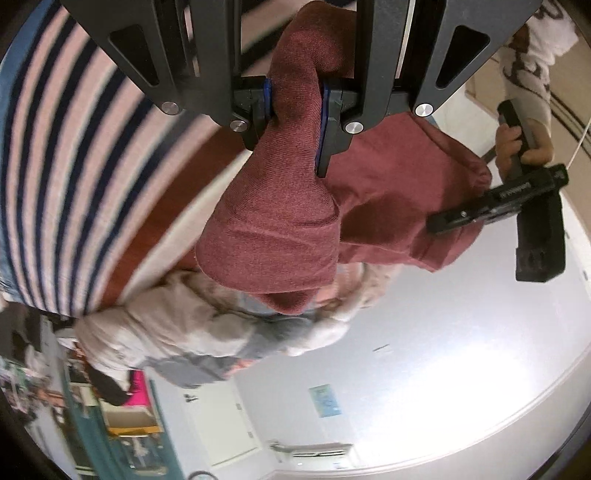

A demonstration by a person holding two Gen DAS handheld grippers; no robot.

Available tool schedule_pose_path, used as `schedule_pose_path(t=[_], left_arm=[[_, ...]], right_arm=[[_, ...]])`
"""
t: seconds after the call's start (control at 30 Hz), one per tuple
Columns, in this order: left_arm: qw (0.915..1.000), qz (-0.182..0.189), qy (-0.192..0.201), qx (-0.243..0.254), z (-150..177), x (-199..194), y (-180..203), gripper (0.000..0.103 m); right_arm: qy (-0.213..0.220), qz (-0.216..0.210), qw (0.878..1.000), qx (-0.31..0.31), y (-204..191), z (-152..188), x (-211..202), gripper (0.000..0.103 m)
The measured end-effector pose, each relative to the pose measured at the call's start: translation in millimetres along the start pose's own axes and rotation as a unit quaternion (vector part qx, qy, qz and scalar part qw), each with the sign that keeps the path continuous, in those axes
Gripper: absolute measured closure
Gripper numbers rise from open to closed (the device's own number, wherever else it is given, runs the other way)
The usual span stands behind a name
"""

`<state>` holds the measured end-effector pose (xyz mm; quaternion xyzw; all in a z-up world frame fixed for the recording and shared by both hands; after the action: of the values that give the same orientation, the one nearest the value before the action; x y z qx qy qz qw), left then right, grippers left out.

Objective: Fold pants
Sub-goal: 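Lift the folded pants with the right gripper and carry them onto the clothes pile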

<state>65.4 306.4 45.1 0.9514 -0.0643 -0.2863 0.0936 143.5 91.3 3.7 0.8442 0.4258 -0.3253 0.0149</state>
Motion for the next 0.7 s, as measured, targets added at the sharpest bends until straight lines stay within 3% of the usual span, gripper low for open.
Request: schedule_pose_path(t=[0.17,0.33,0.53,0.7], left_arm=[[0.9982,-0.056,-0.001,-0.023,8.8,-12.7,-54.0,0.088],[0.9954,-0.079,-0.024,-0.049,31.8,-2.0,-94.1,0.088],[0.9902,-0.058,-0.083,-0.096,85.8,31.0,-126.4,0.086],[0.9902,-0.041,-0.088,-0.100,107.5,32.8,-127.5,0.080]], right_arm=[[-0.019,-0.036,0.999,-0.015,-36.1,-12.8,43.6,0.091],[-0.044,-0.062,0.997,-0.011,-57.3,4.3,76.9,0.091],[-0.102,-0.071,0.992,0.008,-50.5,55.5,97.9,0.091],[-0.129,-0.082,0.988,0.035,-43.7,89.9,97.8,0.090]])
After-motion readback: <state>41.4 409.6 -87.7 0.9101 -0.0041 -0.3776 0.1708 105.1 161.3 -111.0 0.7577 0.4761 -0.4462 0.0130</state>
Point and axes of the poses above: each gripper's, at about its wrist camera, not at the fingertips, and x roughly the way its jaws point, y to its right, z to its underside, the point moved 8 cm from there along x, roughly the way its jaws point, and after that the axes turned 10 degrees about z, right-handed, at the moved point
